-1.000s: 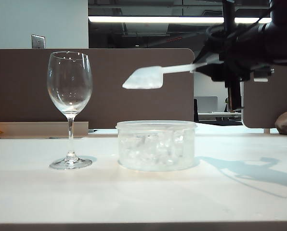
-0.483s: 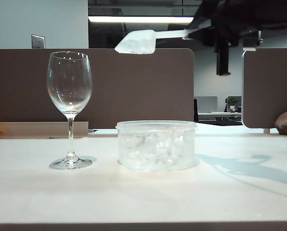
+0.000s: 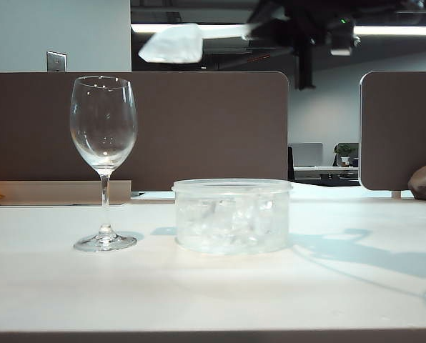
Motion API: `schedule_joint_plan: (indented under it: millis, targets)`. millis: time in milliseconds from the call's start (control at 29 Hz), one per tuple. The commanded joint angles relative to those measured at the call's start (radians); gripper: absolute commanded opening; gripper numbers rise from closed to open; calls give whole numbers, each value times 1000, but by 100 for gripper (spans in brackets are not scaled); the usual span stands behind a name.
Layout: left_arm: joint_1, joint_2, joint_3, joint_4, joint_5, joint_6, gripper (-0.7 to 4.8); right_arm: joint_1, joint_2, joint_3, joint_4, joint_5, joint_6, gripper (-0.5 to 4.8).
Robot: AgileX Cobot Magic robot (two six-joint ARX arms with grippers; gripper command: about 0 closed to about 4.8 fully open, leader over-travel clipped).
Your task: Pick up an ice shovel filled with ice cubes and pour the ice from the shovel into the glass.
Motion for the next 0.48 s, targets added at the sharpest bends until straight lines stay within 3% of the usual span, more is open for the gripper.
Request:
schedule_joint_plan:
  millis: [34, 483]
  targets:
    - [0, 1, 0, -2, 1, 2, 29, 15, 7, 46, -14, 1, -30, -2]
    - [0, 1, 0, -2, 0, 2, 29, 101, 69, 140, -74, 35, -86, -2]
